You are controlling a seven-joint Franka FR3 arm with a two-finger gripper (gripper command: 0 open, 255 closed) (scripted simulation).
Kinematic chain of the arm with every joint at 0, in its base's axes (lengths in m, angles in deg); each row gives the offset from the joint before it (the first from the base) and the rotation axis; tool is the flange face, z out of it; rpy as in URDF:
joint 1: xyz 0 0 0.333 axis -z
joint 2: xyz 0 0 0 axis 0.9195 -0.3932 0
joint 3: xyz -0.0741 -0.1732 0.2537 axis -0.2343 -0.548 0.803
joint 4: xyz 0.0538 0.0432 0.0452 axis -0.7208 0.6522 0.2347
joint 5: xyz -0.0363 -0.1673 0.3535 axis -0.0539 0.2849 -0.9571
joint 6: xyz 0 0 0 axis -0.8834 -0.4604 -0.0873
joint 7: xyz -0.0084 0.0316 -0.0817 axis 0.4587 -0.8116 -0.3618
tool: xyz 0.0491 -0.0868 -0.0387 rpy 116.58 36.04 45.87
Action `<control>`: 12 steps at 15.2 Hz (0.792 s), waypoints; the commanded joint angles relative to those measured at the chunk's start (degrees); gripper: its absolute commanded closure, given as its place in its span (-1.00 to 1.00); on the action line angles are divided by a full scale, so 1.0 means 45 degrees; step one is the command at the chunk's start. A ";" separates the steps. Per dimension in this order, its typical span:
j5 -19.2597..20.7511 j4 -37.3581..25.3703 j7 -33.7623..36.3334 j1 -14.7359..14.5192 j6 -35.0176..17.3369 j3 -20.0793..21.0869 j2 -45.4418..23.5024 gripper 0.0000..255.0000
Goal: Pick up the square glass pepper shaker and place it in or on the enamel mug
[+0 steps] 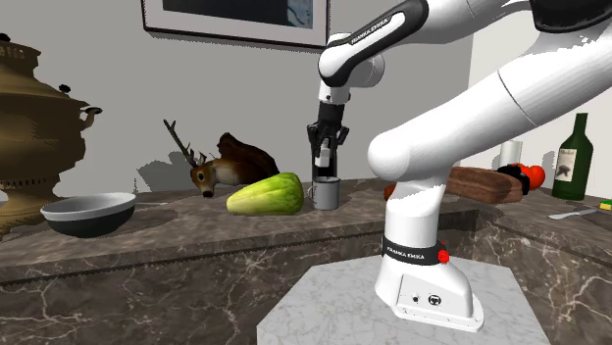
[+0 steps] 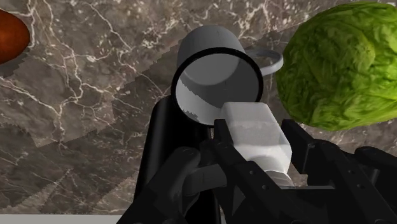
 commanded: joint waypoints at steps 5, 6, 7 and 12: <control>0.0088 0.0945 0.0069 0.0050 -0.1190 -0.0037 -0.0239 1.00; 0.0105 0.1094 0.0079 0.0061 -0.1396 -0.0045 -0.0296 1.00; 0.0116 0.1185 0.0085 0.0068 -0.1525 -0.0049 -0.0334 1.00; 0.0115 0.1185 0.0085 0.0068 -0.1525 -0.0048 -0.0334 1.00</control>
